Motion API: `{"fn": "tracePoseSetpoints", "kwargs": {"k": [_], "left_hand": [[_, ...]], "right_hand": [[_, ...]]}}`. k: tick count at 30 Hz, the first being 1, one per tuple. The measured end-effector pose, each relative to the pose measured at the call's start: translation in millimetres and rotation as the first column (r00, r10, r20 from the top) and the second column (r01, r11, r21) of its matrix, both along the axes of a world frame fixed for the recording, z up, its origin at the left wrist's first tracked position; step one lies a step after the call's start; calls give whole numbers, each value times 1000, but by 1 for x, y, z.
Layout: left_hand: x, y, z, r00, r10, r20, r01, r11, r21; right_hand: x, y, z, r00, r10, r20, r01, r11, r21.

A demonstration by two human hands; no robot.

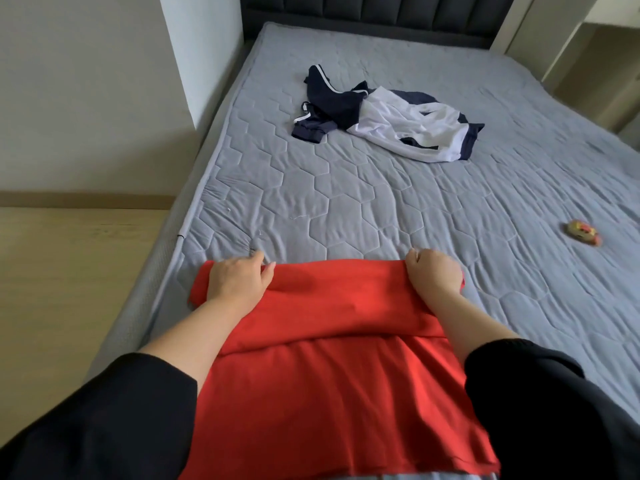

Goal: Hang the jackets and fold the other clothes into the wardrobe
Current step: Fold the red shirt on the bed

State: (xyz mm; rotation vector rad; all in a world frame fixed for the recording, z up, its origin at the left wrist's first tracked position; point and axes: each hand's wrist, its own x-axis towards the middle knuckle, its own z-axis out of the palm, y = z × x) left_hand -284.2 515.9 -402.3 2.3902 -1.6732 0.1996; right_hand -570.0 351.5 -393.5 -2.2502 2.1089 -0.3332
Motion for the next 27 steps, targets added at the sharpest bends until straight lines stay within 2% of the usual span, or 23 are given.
{"fn": "tracePoseSetpoints", "kwargs": {"k": [3,6,8,10,12,14,15,17,20,22,24,26,27], "left_hand": [[-14,-10,12,997,-68,47,72,993,-94],[-49,-15,16,959,-277,63,283,947,-154],[-68,-11,3,938,-342,49,342,940,2],[-62,-2,-17,966,-259,17,254,958,132],[-46,10,-27,993,-113,-42,117,985,129],[-36,18,-31,997,-59,-48,64,992,109],[-35,19,-31,997,-57,-44,62,991,118],[-36,17,-28,998,-51,-32,55,987,151],[-30,7,-17,999,-41,11,37,972,234],[-14,-1,-4,1000,-31,2,29,954,300],[4,-9,12,996,-51,-78,77,923,377],[18,-15,26,976,-99,-194,175,889,424],[22,-17,33,961,-119,-250,224,868,444]], "right_hand": [[19,16,4,987,157,37,-149,977,-151],[40,43,5,901,412,135,-368,891,-266],[39,60,-6,864,497,73,-481,861,-166],[13,61,-24,884,467,-31,-467,884,-15],[-28,52,-36,952,306,-31,-302,950,81],[-63,44,-40,991,130,12,-130,974,185],[-73,43,-41,995,96,1,-94,968,233],[-79,43,-39,996,78,-37,-65,962,266],[-67,43,-27,998,36,-43,-26,978,208],[-51,41,-13,994,96,-45,-87,981,171],[-29,36,2,943,313,-110,-288,938,193],[-5,29,17,865,490,-108,-438,842,314],[5,24,23,848,526,-65,-462,794,396]]}}
